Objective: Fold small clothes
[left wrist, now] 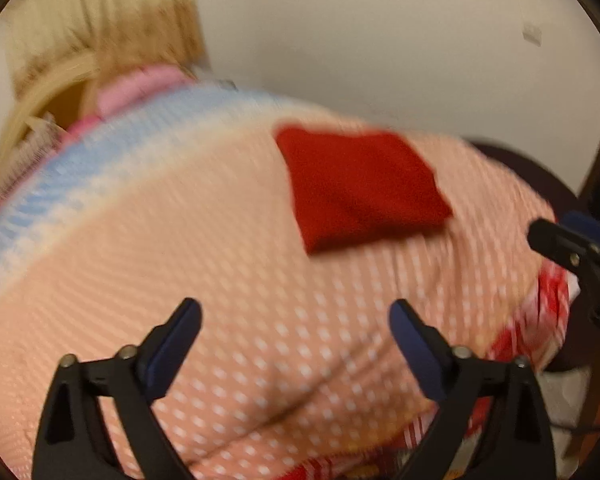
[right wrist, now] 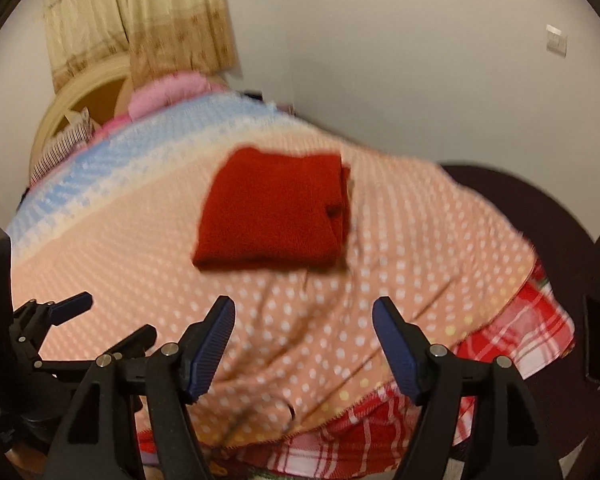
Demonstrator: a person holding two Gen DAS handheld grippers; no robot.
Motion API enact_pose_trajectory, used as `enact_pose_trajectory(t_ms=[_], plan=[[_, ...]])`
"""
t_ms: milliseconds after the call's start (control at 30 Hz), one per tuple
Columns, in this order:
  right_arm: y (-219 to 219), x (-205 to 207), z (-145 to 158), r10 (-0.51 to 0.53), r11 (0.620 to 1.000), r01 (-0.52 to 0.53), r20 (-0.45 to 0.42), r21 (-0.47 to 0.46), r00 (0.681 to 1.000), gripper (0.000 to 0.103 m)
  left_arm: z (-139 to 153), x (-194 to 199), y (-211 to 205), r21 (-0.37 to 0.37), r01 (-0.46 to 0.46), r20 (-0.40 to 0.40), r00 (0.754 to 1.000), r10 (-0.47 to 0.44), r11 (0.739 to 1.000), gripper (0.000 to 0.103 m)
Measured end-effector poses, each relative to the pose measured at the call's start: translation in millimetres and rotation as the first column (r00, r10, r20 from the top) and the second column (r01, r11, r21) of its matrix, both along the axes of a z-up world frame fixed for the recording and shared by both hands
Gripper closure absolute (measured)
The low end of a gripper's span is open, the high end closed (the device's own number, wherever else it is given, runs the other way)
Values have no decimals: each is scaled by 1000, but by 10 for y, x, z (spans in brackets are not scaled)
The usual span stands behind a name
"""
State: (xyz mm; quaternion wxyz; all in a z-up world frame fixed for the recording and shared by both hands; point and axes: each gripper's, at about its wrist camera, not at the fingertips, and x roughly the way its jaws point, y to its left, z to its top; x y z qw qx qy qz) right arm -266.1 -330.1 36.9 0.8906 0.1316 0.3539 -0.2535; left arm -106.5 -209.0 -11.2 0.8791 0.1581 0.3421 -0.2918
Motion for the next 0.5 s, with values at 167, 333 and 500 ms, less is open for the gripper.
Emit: enact_pose_trajectory(t_ms=[167, 333, 500], plan=[[113, -174, 415, -17, 994, 33, 151, -104, 988, 30, 457, -137, 70, -94, -32, 220, 974, 53, 995, 0], [149, -372, 633, -61, 974, 114, 261, -195, 963, 13, 675, -232, 36, -145, -2, 300, 953, 46, 989, 0], [120, -417, 677, -69, 973, 129, 294, -190, 953, 13, 709, -338, -18, -180, 23, 331, 943, 39, 983, 0]])
